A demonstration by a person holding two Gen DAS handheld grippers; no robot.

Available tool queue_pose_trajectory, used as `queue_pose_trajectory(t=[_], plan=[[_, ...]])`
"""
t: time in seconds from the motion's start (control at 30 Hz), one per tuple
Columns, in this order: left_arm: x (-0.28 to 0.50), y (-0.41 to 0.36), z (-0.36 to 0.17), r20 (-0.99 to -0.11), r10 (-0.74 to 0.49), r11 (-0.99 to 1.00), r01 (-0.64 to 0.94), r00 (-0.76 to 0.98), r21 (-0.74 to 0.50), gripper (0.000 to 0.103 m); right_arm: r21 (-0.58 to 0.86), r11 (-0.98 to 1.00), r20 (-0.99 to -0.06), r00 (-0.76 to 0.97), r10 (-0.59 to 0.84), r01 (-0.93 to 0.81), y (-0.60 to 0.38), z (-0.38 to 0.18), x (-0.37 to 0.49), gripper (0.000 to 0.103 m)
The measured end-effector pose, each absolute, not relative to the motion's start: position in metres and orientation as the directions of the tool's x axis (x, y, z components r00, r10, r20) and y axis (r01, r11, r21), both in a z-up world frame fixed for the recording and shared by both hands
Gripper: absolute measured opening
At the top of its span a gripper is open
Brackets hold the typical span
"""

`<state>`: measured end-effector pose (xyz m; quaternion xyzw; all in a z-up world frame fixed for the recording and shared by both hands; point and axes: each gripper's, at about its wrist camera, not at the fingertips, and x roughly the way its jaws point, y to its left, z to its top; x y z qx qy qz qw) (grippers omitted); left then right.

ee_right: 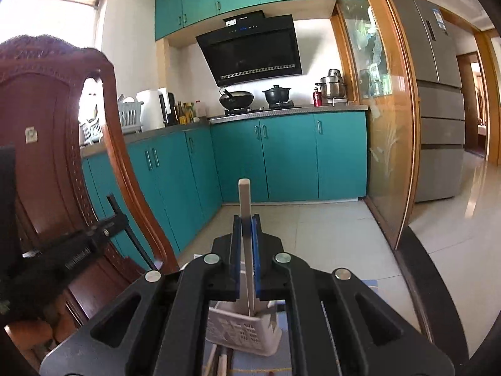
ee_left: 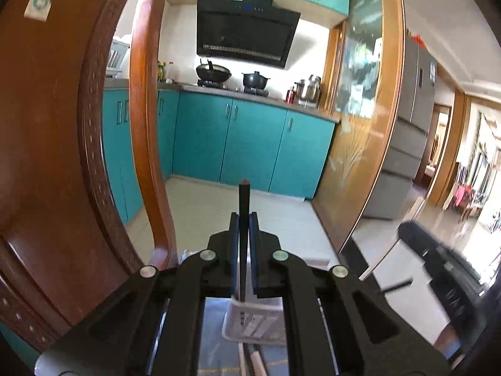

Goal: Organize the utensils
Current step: 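Lower both chopsticks into the white basket and open both tools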

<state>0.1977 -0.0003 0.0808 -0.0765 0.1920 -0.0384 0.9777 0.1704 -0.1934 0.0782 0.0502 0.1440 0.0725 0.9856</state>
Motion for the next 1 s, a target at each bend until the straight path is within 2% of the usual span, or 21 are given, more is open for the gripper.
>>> queue_pose_trajectory(t=[0.17,0.3,0.4,0.43,0.47,0.57,0.63,0.73,0.87,1.0], plan=[[0.195,0.001,0.073,-0.375,-0.117,0.984,0.055,0.92,-0.172,0.007,0.113,0.985,-0.232,0.96,0.156,-0.133,-0.2,0.085,0.15,0.021],[0.176,0.004,0.077,-0.317,-0.129,0.982,0.077,0.94,-0.17,0.01,0.108,0.963,-0.199,0.944,0.264,-0.247,-0.202,0.084,0.123,0.022],[0.16,0.004,0.078,-0.28,-0.133,0.985,0.096,0.951,-0.144,0.011,0.073,0.929,-0.221,0.903,0.369,-0.362,-0.2,0.064,0.106,0.022],[0.156,0.004,0.078,-0.274,-0.129,0.987,0.097,0.953,-0.128,0.011,0.078,0.912,-0.26,0.875,0.41,-0.404,-0.199,0.051,0.106,0.022],[0.151,0.003,0.076,-0.271,-0.125,0.989,0.098,0.954,-0.112,0.011,0.084,0.905,-0.335,0.844,0.419,-0.417,-0.197,0.038,0.112,0.022],[0.139,0.0,0.061,-0.297,-0.118,0.993,0.105,0.948,-0.058,0.011,0.105,0.927,-0.572,0.74,0.353,-0.36,-0.19,-0.009,0.14,0.022],[0.142,-0.001,0.047,-0.357,-0.092,0.996,0.087,0.93,-0.03,0.011,0.103,0.95,-0.728,0.629,0.274,-0.294,-0.187,-0.047,0.16,0.022],[0.152,0.0,0.025,-0.455,-0.073,0.997,0.065,0.888,-0.032,0.011,0.074,0.975,-0.873,0.459,0.166,-0.211,-0.186,-0.094,0.18,0.022],[0.167,0.003,0.004,-0.57,-0.065,0.998,0.051,0.819,-0.041,0.011,0.108,0.977,-0.915,0.367,0.17,-0.184,-0.185,-0.12,0.187,0.022],[0.178,0.003,-0.021,-0.68,-0.104,0.994,0.067,0.726,-0.082,0.022,0.096,0.979,-0.914,0.373,0.159,-0.182,-0.18,-0.124,0.189,0.023]])
